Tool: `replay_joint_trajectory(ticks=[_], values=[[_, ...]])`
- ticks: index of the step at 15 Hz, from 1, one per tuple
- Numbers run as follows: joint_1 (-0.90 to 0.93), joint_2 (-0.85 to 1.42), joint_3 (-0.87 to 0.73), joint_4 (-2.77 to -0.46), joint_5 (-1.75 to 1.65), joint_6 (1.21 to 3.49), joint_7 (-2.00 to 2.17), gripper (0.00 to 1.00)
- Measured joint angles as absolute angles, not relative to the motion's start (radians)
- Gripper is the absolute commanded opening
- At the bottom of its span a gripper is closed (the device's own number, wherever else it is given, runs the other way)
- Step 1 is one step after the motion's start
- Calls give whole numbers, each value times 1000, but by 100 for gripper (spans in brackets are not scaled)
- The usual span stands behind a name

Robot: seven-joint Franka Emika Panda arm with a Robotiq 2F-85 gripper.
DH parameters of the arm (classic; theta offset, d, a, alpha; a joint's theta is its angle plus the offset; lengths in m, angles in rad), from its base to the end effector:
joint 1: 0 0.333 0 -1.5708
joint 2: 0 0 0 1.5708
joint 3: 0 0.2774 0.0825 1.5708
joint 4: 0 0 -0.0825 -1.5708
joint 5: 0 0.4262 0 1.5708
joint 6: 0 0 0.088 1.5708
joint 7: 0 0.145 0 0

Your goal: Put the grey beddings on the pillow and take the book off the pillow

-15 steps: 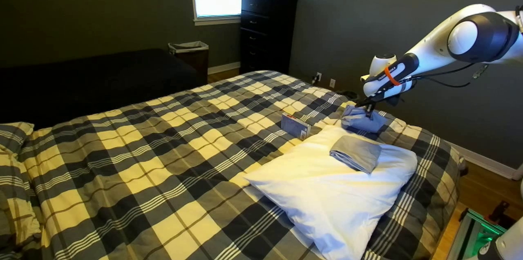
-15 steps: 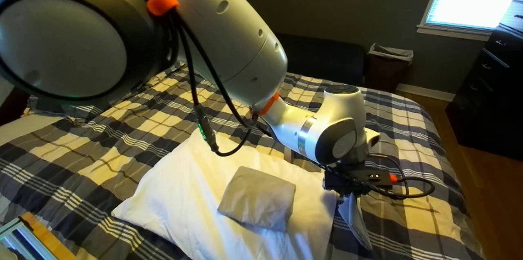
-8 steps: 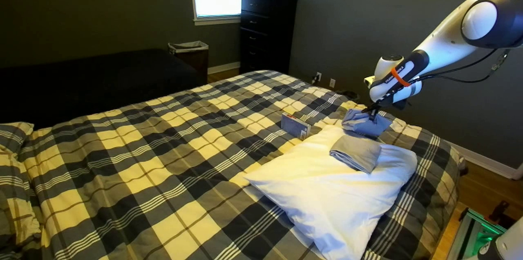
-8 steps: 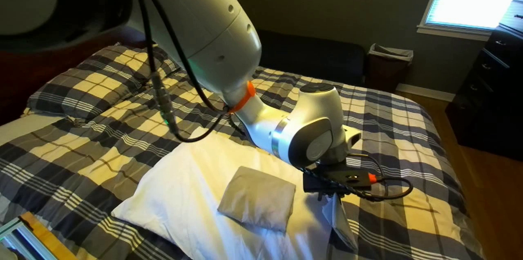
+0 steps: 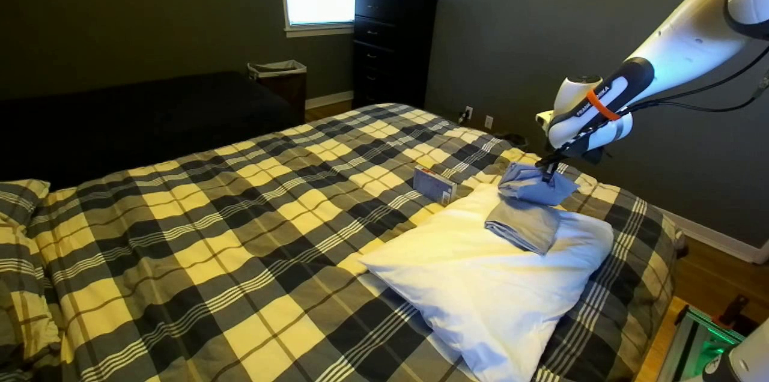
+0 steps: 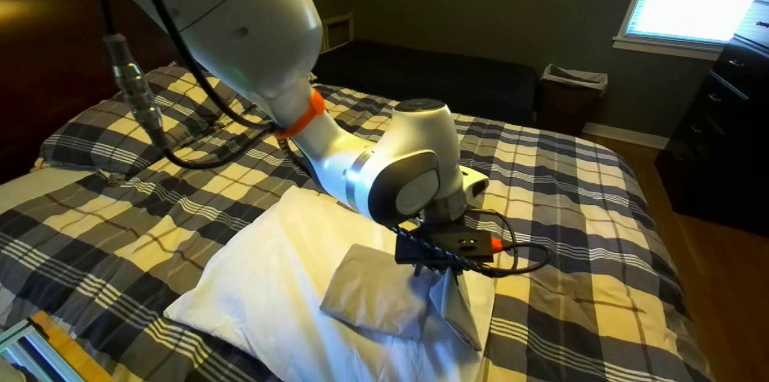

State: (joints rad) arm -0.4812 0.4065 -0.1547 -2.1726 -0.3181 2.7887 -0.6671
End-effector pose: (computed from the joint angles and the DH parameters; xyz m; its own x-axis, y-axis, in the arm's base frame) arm 0.4840 -0.3518 0.1166 0.9438 0.3305 -0.0069 0.3189 -0.9050 0.2816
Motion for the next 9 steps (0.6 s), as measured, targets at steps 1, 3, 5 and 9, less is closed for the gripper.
replay_joint_trajectory(ticks=[1, 3, 5, 9], values=[[-467, 390, -154, -2193, -315, 2783, -666, 2], [-436, 364, -157, -2226, -318, 2782, -660, 7], [-421, 359, -159, -2231, -316, 2782, -660, 7], [-422, 361, -168, -2228, -316, 2782, -660, 7]])
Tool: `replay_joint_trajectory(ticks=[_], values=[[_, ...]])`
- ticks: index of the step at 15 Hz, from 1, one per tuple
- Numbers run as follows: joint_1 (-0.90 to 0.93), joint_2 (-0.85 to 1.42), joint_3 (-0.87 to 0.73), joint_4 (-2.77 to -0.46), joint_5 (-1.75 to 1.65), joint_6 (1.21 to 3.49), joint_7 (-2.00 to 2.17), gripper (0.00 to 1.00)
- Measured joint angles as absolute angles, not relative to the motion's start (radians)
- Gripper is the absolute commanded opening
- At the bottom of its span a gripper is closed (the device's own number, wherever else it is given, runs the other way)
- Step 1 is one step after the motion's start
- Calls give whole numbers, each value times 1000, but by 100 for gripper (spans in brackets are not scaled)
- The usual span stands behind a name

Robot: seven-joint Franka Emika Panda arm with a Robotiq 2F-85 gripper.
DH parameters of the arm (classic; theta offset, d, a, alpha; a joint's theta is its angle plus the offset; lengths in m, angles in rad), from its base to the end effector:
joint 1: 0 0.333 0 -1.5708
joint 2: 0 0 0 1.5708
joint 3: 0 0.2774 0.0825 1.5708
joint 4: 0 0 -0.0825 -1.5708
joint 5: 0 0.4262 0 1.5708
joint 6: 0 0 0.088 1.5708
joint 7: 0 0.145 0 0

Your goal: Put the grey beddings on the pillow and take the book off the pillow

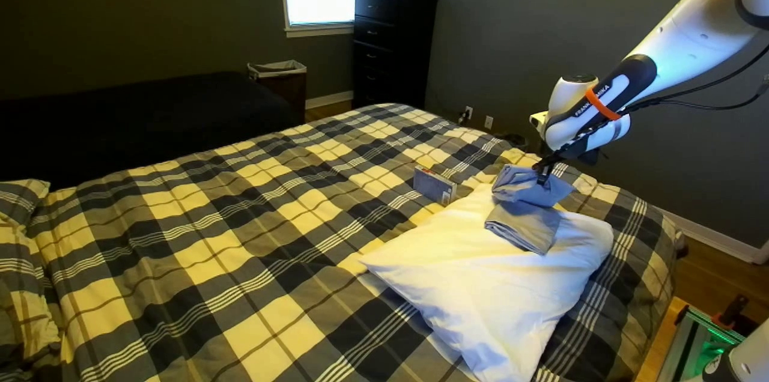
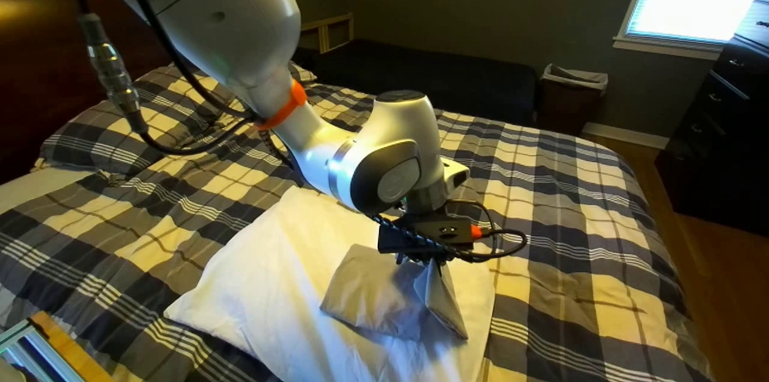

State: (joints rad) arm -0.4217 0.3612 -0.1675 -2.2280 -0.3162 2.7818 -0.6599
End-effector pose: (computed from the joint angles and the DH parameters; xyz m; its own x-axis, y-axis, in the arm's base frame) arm 0.4865 -0.3211 0.1200 0.9318 0.3627 -0.0133 0.3528 -0.8964 0.2683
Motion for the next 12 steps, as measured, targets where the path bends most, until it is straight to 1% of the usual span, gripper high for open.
replay_joint_trajectory(ticks=[1, 8, 12], values=[[-422, 361, -168, -2228, -316, 2782, -660, 2], [-406, 358, -163, -2245, -301, 2774, -658, 2], [-404, 341, -132, -2268, -214, 2688, -659, 2]])
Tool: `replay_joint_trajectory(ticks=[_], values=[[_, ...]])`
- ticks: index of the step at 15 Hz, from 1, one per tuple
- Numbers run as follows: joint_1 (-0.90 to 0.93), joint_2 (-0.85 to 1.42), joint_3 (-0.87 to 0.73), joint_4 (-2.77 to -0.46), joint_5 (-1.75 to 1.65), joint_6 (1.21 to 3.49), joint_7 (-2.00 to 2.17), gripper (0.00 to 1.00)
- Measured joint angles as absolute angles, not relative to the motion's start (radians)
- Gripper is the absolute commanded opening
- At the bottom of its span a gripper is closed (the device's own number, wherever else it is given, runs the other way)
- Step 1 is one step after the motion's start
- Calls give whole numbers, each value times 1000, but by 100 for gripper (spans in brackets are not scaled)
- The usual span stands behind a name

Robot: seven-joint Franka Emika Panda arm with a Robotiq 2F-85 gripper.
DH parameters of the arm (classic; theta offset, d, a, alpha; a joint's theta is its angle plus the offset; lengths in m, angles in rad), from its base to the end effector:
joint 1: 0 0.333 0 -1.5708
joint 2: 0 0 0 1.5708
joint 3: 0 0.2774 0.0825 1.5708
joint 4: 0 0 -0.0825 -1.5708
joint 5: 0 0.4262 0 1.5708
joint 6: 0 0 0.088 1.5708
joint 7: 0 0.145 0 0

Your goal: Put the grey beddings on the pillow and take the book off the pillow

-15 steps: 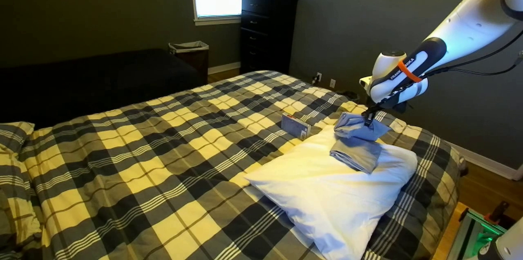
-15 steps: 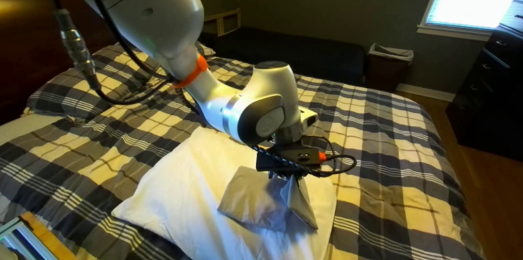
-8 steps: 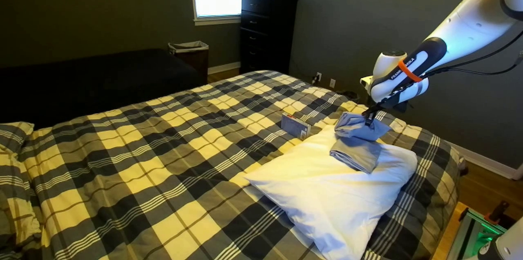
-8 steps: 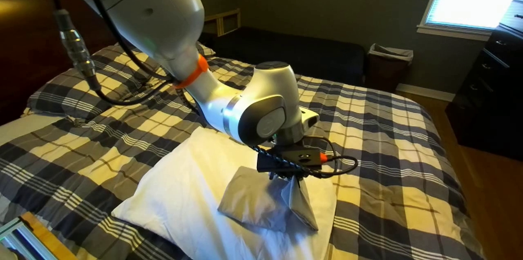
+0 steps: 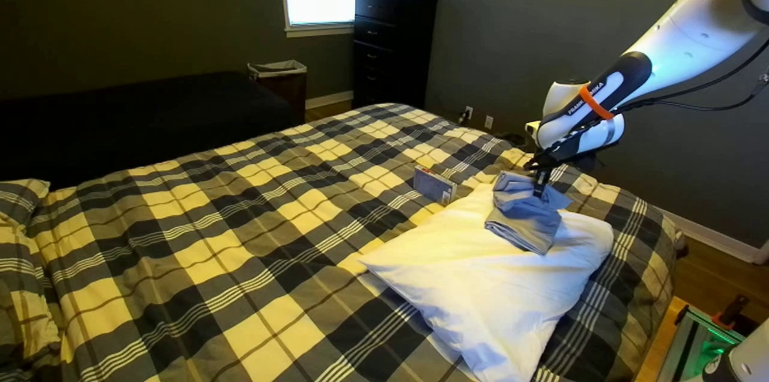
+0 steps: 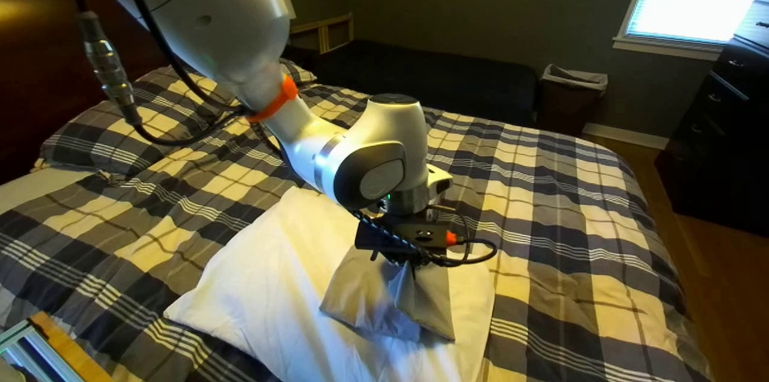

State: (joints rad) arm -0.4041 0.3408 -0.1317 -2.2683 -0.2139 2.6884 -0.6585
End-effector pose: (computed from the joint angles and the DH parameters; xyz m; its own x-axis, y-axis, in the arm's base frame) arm 0.4781 -0.2868 0.1054 0.9492 0.3118 -0.0426 0.3146 -0.9360 0.1580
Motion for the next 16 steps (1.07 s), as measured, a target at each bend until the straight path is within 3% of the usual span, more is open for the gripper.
replay_joint_trajectory(ticks=[16], values=[[-400, 193, -139, -2357, 31, 2594, -654, 2]])
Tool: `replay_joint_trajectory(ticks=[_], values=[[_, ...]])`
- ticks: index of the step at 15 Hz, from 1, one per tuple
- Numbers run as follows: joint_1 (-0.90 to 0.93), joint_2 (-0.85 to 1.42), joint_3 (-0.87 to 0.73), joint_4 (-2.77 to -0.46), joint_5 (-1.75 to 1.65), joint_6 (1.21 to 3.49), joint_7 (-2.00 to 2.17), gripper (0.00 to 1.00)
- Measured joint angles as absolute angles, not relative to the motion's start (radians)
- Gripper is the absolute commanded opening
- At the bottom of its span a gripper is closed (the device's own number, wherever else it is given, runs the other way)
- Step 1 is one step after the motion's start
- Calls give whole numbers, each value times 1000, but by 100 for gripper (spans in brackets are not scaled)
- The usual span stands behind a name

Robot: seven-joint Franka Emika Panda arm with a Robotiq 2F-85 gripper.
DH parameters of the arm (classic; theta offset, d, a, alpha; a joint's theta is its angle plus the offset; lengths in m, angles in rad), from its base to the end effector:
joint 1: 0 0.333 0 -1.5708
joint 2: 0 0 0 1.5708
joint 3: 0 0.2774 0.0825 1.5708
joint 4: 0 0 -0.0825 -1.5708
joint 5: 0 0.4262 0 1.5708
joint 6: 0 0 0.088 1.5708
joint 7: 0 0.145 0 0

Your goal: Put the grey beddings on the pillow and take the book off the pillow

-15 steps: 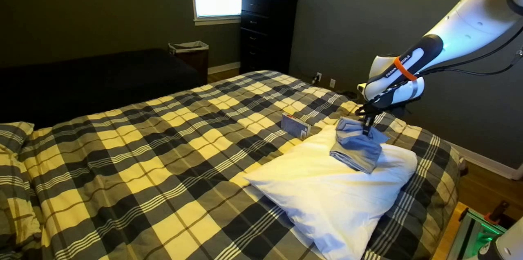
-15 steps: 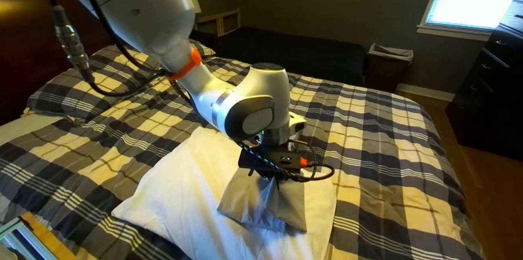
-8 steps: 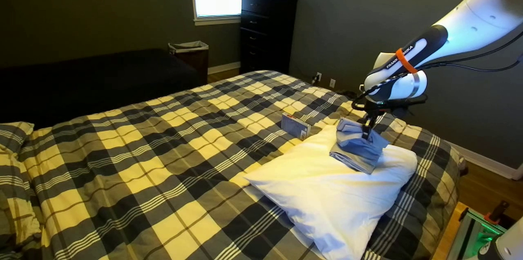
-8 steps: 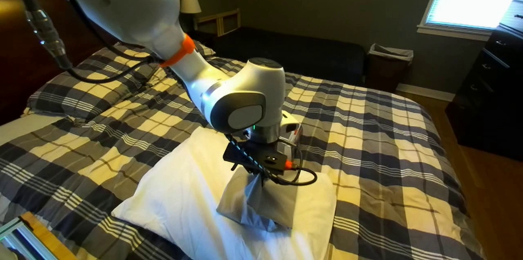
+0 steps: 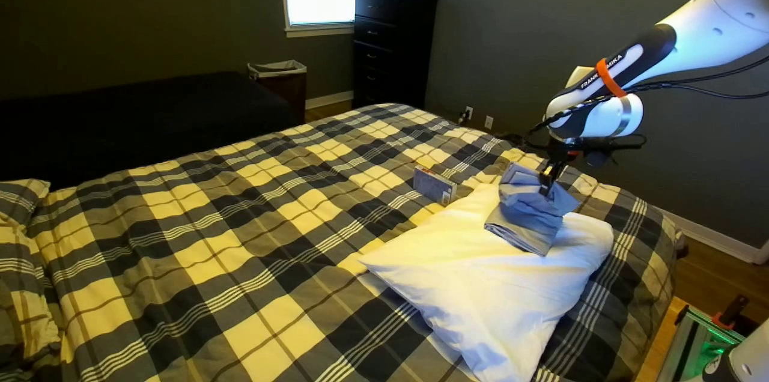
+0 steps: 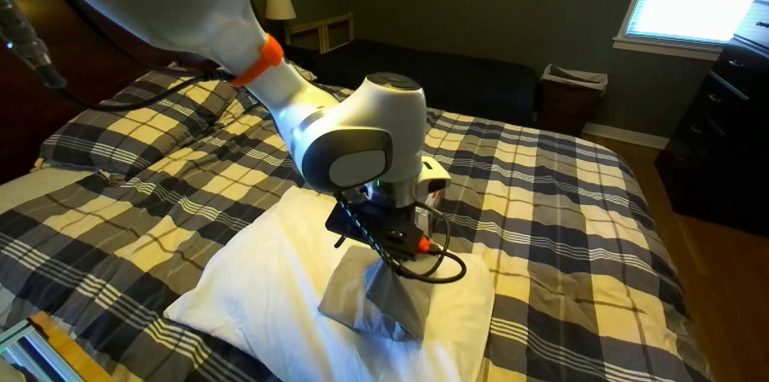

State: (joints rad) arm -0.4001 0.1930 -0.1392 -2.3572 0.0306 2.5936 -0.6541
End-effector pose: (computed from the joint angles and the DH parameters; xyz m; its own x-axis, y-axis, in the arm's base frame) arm 0.4570 -0.2778 0.1416 0.9952 0.0926 0.0305 0.0915 -0.9952 0.0353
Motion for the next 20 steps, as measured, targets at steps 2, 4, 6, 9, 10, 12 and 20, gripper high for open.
replay_joint_trajectory(ticks=[2, 4, 6, 9, 10, 12, 20], values=[[-400, 174, -156, -2357, 32, 2597, -648, 2], [-399, 159, -168, -2358, 32, 2610, -640, 2], [-396, 148, -179, -2358, 29, 2620, -624, 2], [-384, 136, -197, -2358, 15, 2637, -589, 2], [-379, 135, -203, -2358, 4, 2642, -572, 2], [-370, 135, -209, -2358, -25, 2644, -544, 2], [-302, 165, -197, -2364, -99, 2629, -513, 2]])
